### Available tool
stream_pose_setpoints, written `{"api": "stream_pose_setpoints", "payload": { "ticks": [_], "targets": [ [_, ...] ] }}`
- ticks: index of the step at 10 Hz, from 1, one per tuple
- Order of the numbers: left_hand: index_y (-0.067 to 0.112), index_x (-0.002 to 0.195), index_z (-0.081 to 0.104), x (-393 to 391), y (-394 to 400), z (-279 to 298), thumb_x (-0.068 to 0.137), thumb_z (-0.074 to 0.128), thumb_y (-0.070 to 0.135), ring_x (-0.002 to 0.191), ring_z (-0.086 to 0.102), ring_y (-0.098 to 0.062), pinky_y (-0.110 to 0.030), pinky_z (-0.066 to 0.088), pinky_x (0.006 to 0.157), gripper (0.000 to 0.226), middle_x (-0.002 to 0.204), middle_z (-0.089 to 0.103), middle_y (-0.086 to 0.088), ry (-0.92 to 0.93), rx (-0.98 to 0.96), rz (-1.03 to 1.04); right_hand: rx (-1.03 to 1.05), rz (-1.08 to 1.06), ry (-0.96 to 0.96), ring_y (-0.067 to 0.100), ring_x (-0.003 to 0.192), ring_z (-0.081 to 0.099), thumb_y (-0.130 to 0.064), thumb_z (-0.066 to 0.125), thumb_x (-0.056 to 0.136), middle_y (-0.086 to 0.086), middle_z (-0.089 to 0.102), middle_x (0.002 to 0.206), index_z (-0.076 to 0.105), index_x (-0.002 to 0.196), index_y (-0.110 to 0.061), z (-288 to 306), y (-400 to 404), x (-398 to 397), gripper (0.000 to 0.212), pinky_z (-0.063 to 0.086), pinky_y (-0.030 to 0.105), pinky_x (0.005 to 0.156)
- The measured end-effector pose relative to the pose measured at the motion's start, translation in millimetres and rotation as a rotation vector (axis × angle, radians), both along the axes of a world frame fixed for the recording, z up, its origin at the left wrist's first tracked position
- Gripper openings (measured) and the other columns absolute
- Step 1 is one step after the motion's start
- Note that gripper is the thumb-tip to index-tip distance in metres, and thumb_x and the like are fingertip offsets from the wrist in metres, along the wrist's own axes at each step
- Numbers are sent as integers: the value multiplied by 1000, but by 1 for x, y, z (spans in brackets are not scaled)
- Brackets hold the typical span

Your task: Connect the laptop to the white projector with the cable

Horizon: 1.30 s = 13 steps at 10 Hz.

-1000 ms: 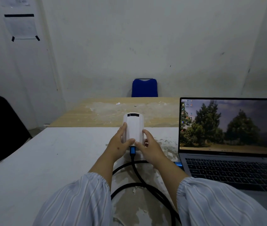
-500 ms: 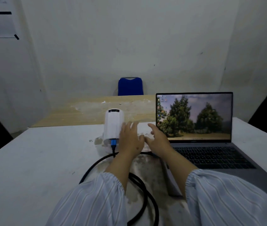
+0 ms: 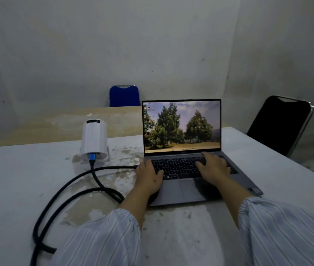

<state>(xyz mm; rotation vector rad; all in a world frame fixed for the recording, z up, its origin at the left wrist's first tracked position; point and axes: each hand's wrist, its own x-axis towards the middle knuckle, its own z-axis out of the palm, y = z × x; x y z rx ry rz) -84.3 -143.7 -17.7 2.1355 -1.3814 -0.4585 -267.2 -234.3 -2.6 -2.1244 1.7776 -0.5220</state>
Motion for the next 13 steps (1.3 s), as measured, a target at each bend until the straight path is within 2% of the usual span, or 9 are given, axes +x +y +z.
{"api": "stream_pose_setpoints", "payload": {
  "ticks": [1, 3, 4, 5, 6, 8, 9, 11, 13],
  "targets": [
    [2, 142, 23, -9, 5, -2, 94, 43, 32, 139, 20, -39, -46, 26, 114, 60, 150, 22, -22, 22, -2, 29, 11, -111, 72, 40, 134, 24, -48, 39, 90, 13, 32, 149, 32, 140, -27, -7, -1, -23, 54, 25, 54, 109],
    [-4, 137, 30, -17, 9, -3, 95, 42, 22, 130, 37, -37, -45, 37, 107, 50, 145, 33, -24, 75, -60, 69, 69, -251, 107, 44, 132, 25, -49, 35, 90, 20, 35, 144, 37, 136, -27, -16, -3, -44, 50, 17, 55, 110],
    [-4, 135, 34, -19, 10, -5, 95, 38, 14, 118, 49, -37, -45, 44, 99, 44, 134, 45, -25, 89, -119, 73, 36, -244, 47, 41, 122, 38, -46, 37, 90, 22, 45, 133, 41, 132, -24, -17, -5, -51, 47, 29, 49, 102],
    [-5, 112, 46, -19, 11, -7, 94, 34, 4, 87, 53, -30, -34, 44, 74, 24, 96, 57, -23, 140, -174, 119, 5, -253, -74, 41, 116, 43, -39, 41, 90, 22, 53, 125, 44, 132, -22, -18, -8, -56, 45, 34, 47, 99],
    [2, 89, 45, -22, 14, -6, 91, 35, -1, 77, 46, -25, -30, 35, 66, 11, 72, 45, -11, 127, -167, 150, -4, -242, -192, 42, 115, 45, -31, 44, 89, 20, 57, 124, 48, 129, -17, -16, -13, -59, 42, 37, 46, 97],
    [1, 85, 49, -30, 16, -5, 90, 36, -1, 84, 52, -28, -31, 38, 69, 14, 98, 57, -22, 155, -190, 211, -20, -209, -256, 43, 115, 47, -29, 47, 90, 19, 58, 126, 48, 129, -14, -14, -21, -62, 42, 38, 45, 96],
    [-7, 96, 57, -33, 17, -6, 89, 36, 0, 93, 57, -34, -33, 42, 71, 23, 106, 60, -25, 194, -230, 239, -14, -202, -228, 42, 113, 48, -30, 47, 90, 19, 59, 124, 48, 128, -13, -14, -25, -58, 42, 39, 45, 95],
    [-2, 85, 55, -35, 14, -4, 90, 38, 3, 84, 55, -30, -31, 40, 68, 19, 95, 60, -21, 186, -245, 267, -10, -226, -84, 42, 111, 46, -34, 41, 91, 23, 56, 121, 47, 123, -9, -14, -25, -55, 40, 40, 45, 93],
    [1, 100, 55, -27, 10, 1, 90, 44, 19, 101, 56, -34, -39, 49, 79, 24, 106, 61, -20, 80, -101, 187, 35, -263, -24, 40, 120, 40, -40, 39, 90, 20, 46, 132, 40, 127, -12, -11, -29, -49, 46, 35, 47, 99]
  ]
}}
